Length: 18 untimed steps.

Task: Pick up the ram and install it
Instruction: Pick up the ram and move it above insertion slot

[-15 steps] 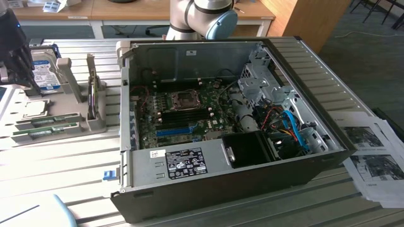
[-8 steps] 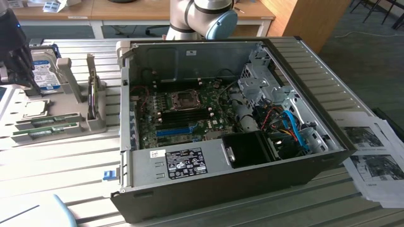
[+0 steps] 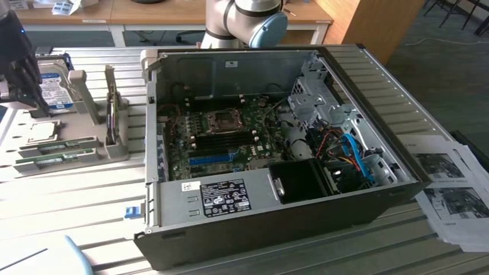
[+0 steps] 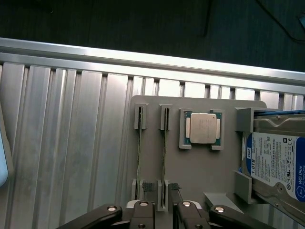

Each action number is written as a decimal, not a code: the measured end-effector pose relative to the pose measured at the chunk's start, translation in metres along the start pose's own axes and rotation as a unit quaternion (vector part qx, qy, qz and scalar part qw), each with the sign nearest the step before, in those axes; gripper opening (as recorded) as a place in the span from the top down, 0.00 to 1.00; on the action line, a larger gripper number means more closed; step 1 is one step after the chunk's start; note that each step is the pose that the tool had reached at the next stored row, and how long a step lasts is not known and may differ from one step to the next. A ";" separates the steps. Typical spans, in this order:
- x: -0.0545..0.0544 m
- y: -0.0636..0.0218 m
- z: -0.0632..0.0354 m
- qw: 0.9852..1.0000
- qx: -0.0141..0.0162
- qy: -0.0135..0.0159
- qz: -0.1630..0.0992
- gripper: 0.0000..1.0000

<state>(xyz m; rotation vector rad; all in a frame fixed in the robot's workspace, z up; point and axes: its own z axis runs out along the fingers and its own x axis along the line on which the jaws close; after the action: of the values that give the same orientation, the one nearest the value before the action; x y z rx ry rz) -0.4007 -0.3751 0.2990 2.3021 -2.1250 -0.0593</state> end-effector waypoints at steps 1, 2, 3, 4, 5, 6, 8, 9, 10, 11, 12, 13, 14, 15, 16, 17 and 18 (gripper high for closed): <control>0.000 0.0000 0.0000 1.000 0.000 0.000 0.000 0.77; 0.000 0.0000 0.0000 1.000 0.000 0.000 0.000 0.77; 0.000 0.0000 0.0000 1.000 0.000 0.000 0.000 0.71; 0.000 0.0000 0.0000 1.000 0.000 0.000 0.000 0.71; 0.000 0.0000 0.0000 1.000 0.000 0.000 0.000 0.71; 0.000 0.0000 0.0000 1.000 0.000 0.000 0.000 0.71; 0.000 -0.0001 0.0016 1.000 0.000 0.000 0.000 0.71; 0.000 -0.0001 0.0030 1.000 0.000 0.000 0.000 0.71; 0.000 -0.0002 0.0047 1.000 0.000 0.000 0.000 0.71; 0.000 -0.0002 0.0065 1.000 0.000 0.000 0.000 0.71; 0.000 -0.0003 0.0085 1.000 0.000 0.000 0.000 0.71; 0.000 -0.0004 0.0102 1.000 0.000 0.000 0.000 0.71; 0.000 -0.0004 0.0120 1.000 0.000 0.000 0.000 0.71; 0.000 -0.0004 0.0138 1.000 0.000 0.000 0.000 0.71; 0.000 -0.0005 0.0156 1.000 0.000 0.000 0.000 0.71; 0.000 -0.0006 0.0174 1.000 0.000 0.000 0.000 0.71; 0.000 -0.0006 0.0193 1.000 0.000 0.000 0.000 0.71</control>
<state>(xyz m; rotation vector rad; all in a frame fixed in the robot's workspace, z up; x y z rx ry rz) -0.4007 -0.3751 0.2797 2.3022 -2.1249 -0.0593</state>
